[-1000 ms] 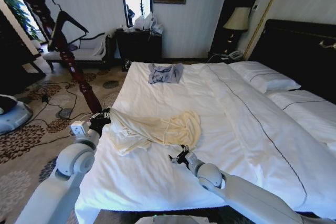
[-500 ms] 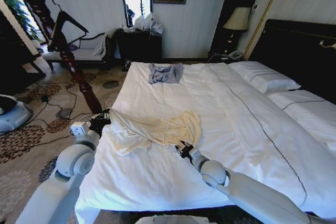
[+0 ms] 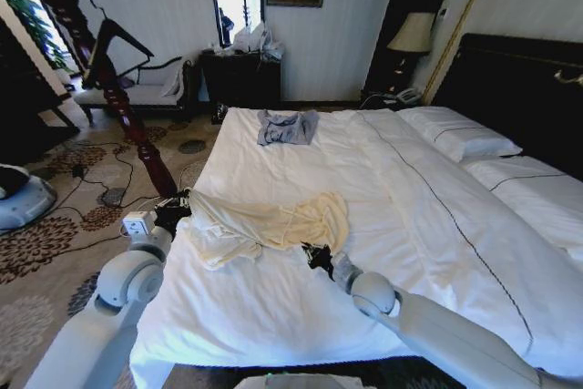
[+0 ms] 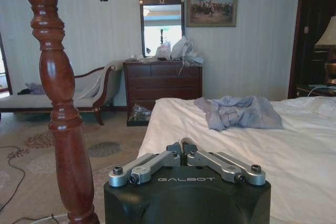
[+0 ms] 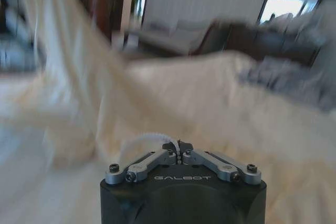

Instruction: Pick up the clothes from the bed and hang them on the clothes hanger.

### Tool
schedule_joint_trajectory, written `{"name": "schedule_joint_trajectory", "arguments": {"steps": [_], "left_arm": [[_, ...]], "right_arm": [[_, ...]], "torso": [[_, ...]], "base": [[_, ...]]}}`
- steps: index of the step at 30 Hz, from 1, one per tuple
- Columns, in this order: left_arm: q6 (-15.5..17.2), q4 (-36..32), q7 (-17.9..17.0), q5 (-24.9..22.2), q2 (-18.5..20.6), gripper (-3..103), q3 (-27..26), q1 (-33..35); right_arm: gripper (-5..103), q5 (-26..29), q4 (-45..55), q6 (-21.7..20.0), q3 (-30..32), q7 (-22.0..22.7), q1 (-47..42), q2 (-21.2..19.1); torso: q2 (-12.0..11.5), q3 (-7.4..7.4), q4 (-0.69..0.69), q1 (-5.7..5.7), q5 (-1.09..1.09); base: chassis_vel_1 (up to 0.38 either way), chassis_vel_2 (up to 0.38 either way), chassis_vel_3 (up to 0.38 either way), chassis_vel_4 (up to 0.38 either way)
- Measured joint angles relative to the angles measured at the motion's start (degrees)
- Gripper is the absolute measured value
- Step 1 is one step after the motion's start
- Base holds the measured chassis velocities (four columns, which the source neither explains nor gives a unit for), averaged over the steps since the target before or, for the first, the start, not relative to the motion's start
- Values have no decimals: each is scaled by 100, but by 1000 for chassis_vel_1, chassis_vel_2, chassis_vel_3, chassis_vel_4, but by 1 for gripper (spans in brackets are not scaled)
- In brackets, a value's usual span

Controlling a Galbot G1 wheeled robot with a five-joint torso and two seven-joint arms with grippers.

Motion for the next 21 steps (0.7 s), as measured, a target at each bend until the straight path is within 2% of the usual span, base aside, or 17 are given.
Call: {"name": "schedule_joint_trajectory", "arguments": {"steps": [1,2,4,7,8,9,11,12,14,15,18,21], "left_arm": [[-43,3,-3,-136,109,0,-33,-52],[-43,3,-3,-136,109,0,-33,-52],[-188,29,1,-333,349,0,-110,-156],[-460,128,49,-686,907,0,-328,-461],[-460,128,49,-686,907,0,-328,-461],[-529,189,79,-847,1109,0,-407,-612],[-750,450,180,-1272,1583,0,-483,-1169],[-750,450,180,-1272,1583,0,-483,-1169],[-831,677,215,-1568,1854,0,-404,-1686],[-926,938,286,-1866,2092,0,-254,-2350],[-1001,1191,365,-2096,2269,0,-87,-2997],[-1024,1360,478,-2643,2622,0,63,-3756]], "right_arm": [[1,394,121,224,446,-113,1,-40],[1,394,121,224,446,-113,1,-40],[1,1071,218,464,1077,-255,96,-128],[1,1901,191,716,1972,-455,473,-365],[1,1901,191,716,1972,-455,473,-365],[1,2125,148,743,2212,-476,648,-456],[1,2758,31,750,2686,-430,1223,-609],[1,2758,31,750,2686,-430,1223,-609],[1,3119,-53,744,2868,-358,1577,-639],[1,3404,-110,727,3007,-294,1900,-658],[1,3697,-122,704,3160,-234,2199,-710],[1,4112,40,670,3568,-149,2421,-960]], "torso": [[0,0,1,0,1],[0,0,1,0,1],[0,0,0,0,-2],[0,0,1,0,-1],[0,0,1,0,-1],[0,0,1,1,-1],[0,0,1,0,-2],[0,0,1,0,-2],[0,0,0,0,-2],[0,0,2,1,0],[0,0,0,2,0],[-1,0,0,2,2]], "base": [[0,0,0,0],[0,0,0,0],[0,0,0,0],[0,0,0,0],[0,0,0,0],[0,0,0,0],[0,0,0,0],[0,0,0,0],[0,0,0,0],[0,0,0,0],[0,0,0,0],[0,0,0,0]]}}
